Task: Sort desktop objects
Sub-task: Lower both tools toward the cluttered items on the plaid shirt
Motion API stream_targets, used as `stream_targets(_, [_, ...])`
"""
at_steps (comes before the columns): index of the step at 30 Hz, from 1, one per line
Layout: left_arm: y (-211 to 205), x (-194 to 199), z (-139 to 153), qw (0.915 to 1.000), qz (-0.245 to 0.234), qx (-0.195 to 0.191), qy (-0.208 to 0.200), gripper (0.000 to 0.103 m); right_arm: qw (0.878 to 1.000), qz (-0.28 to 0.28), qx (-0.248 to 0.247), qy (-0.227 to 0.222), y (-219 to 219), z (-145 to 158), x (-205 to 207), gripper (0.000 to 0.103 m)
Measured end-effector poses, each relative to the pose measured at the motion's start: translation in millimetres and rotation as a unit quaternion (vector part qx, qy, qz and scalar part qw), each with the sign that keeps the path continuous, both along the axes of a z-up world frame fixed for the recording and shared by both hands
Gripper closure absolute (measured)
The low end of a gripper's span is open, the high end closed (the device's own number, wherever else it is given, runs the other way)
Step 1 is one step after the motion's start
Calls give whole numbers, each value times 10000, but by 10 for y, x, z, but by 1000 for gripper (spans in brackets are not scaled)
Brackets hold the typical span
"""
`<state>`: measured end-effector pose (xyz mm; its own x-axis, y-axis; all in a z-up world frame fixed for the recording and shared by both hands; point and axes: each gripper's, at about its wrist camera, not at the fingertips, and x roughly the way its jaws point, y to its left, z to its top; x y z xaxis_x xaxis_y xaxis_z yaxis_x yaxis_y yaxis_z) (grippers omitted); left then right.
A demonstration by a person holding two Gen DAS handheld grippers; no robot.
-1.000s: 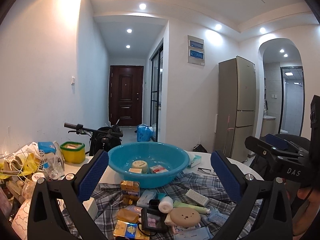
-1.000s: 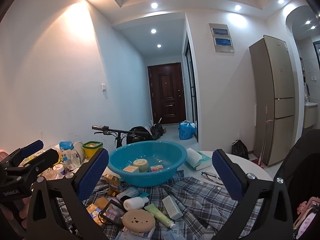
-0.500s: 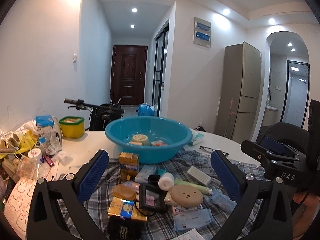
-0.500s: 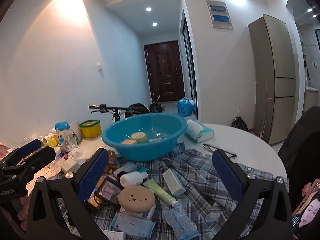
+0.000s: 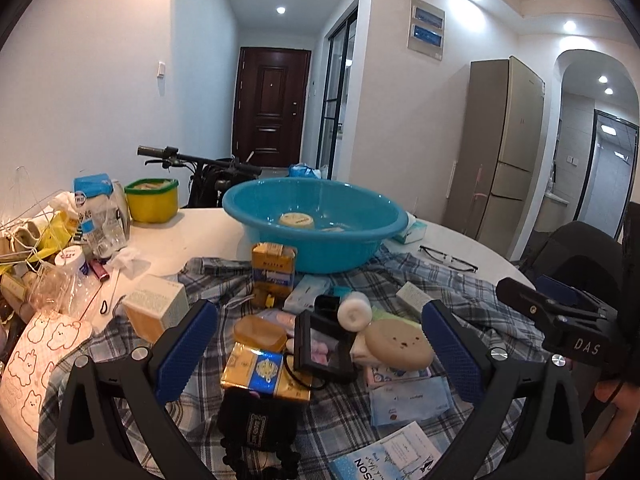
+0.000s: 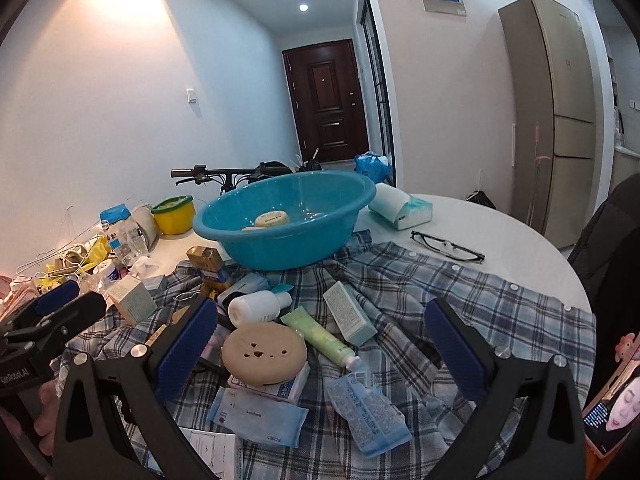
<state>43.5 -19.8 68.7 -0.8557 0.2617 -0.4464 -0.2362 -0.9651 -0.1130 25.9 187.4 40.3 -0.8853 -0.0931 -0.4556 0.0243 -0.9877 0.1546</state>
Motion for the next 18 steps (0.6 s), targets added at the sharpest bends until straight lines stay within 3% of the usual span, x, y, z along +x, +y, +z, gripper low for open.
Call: stream_targets(18, [-137, -19, -337, 9983, 266, 55, -516, 0, 9998, -137, 81, -154, -20, -149, -67, 0])
